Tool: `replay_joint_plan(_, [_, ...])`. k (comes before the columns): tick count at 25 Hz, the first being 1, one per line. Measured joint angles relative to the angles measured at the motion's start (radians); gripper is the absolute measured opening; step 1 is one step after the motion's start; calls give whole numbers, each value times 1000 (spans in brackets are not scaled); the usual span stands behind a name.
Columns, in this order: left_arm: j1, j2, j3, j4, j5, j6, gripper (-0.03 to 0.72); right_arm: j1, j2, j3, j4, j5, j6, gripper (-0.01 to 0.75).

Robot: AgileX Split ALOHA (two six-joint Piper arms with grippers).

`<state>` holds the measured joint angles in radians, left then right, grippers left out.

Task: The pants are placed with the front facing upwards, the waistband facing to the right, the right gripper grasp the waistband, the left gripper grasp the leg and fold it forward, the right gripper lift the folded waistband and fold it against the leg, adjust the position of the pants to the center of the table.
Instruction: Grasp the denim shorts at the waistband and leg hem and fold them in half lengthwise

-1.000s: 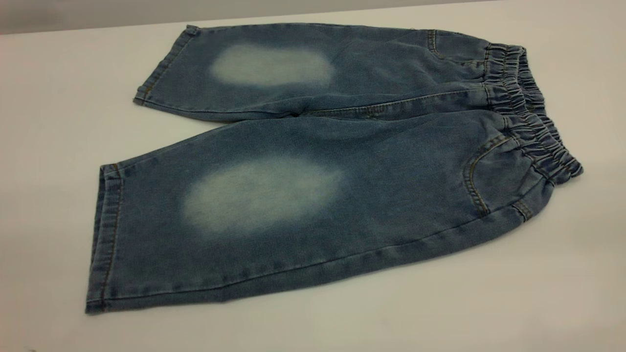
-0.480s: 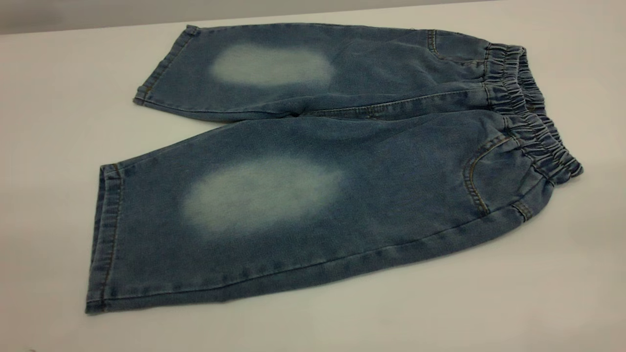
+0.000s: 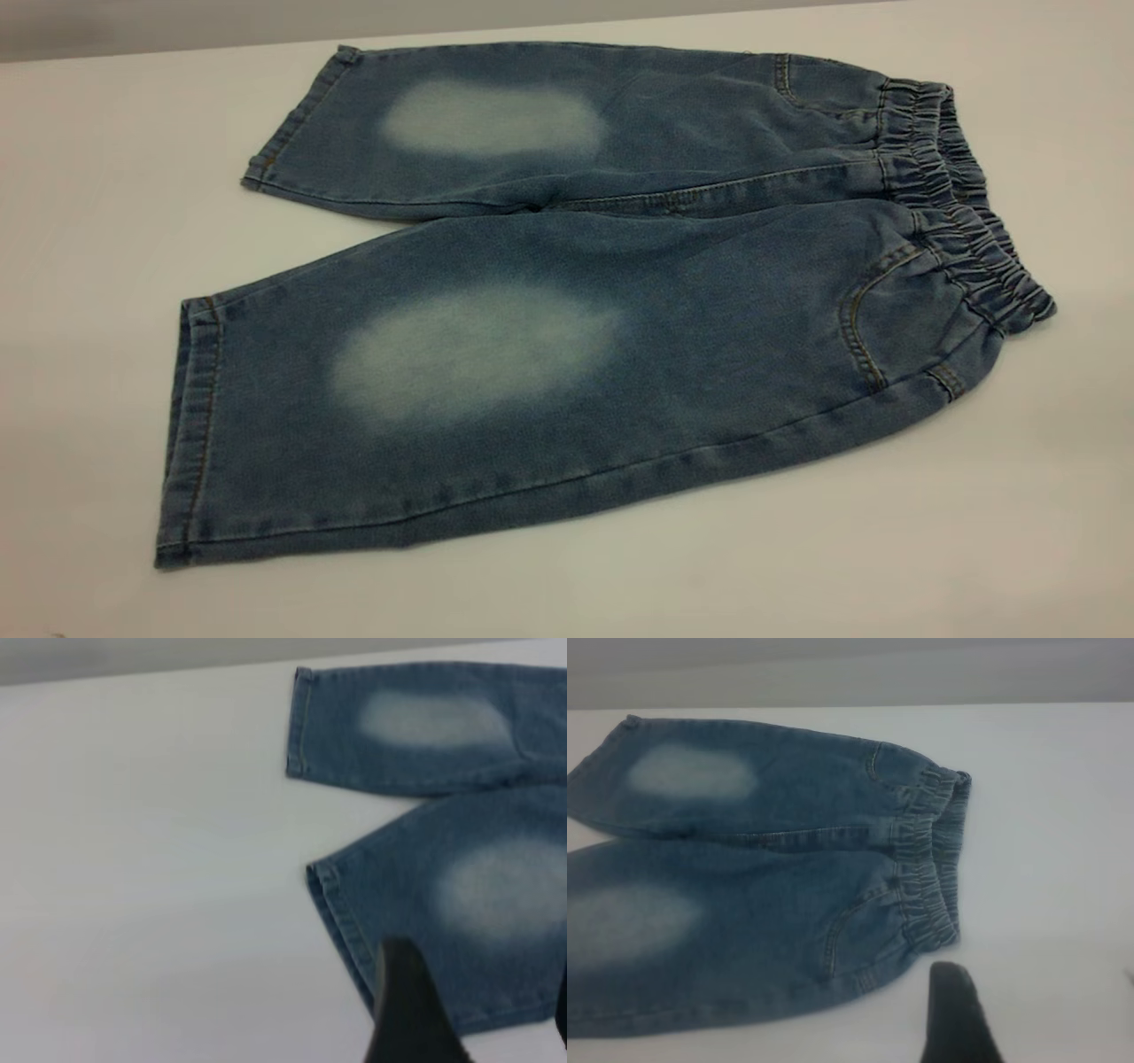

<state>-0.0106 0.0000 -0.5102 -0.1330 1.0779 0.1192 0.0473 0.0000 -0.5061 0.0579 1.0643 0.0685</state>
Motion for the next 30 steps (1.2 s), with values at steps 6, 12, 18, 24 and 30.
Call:
replay_joint_plan(6, [0, 0, 0, 0, 0, 0, 372, 0, 0, 0, 6, -4, 0, 366])
replay_joint_plan(12, [0, 100, -19, -7, -23, -34, 372, 1, 36, -3, 72, -23, -5, 366])
replay_joint_plan(18, [0, 341, -106, -6, -143, 46, 372, 2, 276, -22, 193, -126, -98, 366])
replay_joint_plan(24, [0, 641, -156, -6, -266, 138, 372, 2, 547, -22, 303, -258, -108, 366])
replay_joint_plan(30, [-3, 902, -156, -63, -338, 248, 372, 2, 796, -21, 347, -408, -162, 366])
